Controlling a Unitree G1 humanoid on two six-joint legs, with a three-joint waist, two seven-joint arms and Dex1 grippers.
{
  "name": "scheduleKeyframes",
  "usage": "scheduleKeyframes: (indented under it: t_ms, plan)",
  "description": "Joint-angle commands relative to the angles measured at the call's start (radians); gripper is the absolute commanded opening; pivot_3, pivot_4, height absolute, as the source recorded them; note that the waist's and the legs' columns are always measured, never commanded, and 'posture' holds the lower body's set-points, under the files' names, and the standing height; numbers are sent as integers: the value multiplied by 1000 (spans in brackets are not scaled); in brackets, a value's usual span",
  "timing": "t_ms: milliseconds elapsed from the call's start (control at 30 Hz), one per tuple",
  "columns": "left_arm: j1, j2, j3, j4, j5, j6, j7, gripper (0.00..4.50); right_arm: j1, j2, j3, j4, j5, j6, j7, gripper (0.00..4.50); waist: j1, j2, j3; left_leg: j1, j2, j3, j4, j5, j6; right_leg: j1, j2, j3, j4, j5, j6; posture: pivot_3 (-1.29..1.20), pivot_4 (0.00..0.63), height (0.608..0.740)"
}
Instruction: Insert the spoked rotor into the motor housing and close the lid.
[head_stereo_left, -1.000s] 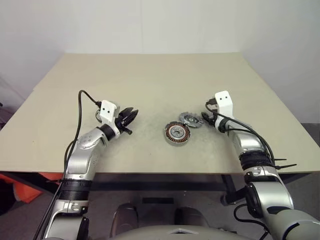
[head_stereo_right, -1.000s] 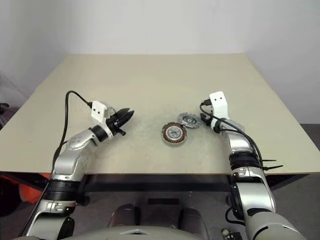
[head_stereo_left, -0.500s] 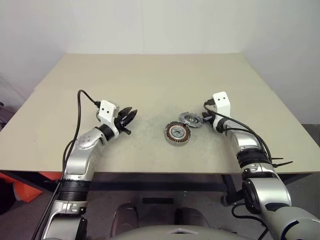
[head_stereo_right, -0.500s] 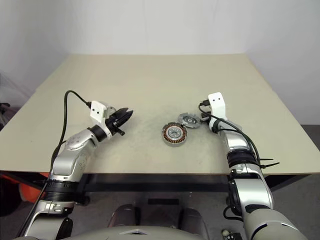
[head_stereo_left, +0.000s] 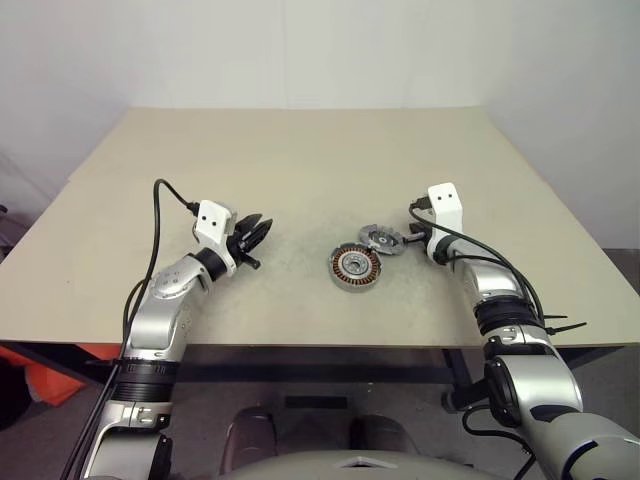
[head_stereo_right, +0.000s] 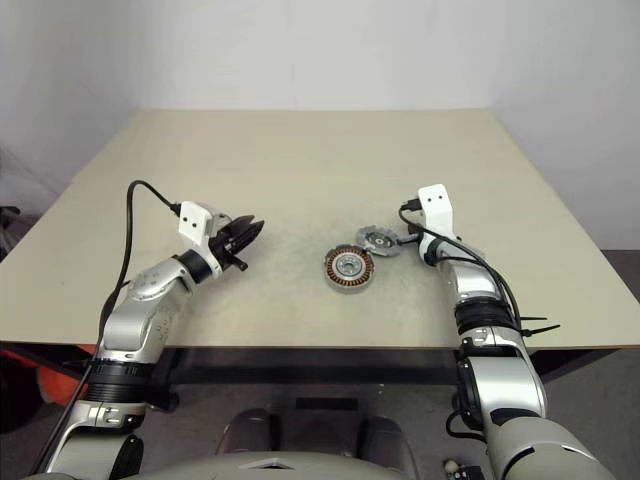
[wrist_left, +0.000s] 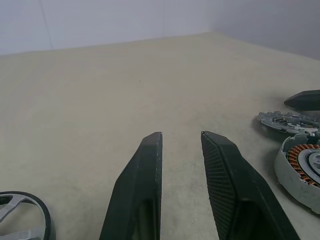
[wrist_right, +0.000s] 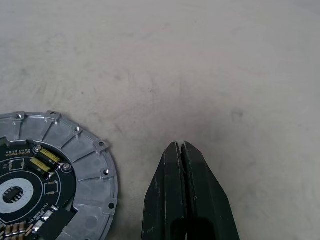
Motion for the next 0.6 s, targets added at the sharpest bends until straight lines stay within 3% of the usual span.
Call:
scheduleKeyframes:
  t_ms: [33, 300, 433, 600]
  plan:
    - [-13, 14, 8, -21, 5, -18, -1, 1302, 9, -14, -31, -72, 23, 41, -13, 23, 0, 0, 0, 0, 0, 0, 0, 0, 0, 0, 0, 0, 0, 0, 0, 0, 0, 740]
    - [-11, 17, 4, -13, 8, -23, -2, 1302, 158, -39, -12, -329, 37, 180, 35, 23, 2, 0, 0, 0, 0, 0, 0, 0, 0, 0, 0, 0, -1, 0, 0, 0, 0, 740]
    - [-12, 14, -3, -8, 10, -26, -4, 1302, 160, -36, -31, -389, 59, 189, 47, 23, 0, 0, 0, 1, 0, 0, -1, 0, 0, 0, 0, 0, -1, -2, 4, 0, 0, 740]
    - [-18, 13, -7, 0, 13, -30, -5, 1302, 115, -31, -29, -352, 39, 137, 7, 1554, -1, 0, 0, 2, 0, 0, -1, 0, 0, 0, 0, 0, 0, -2, 4, 0, 0, 740]
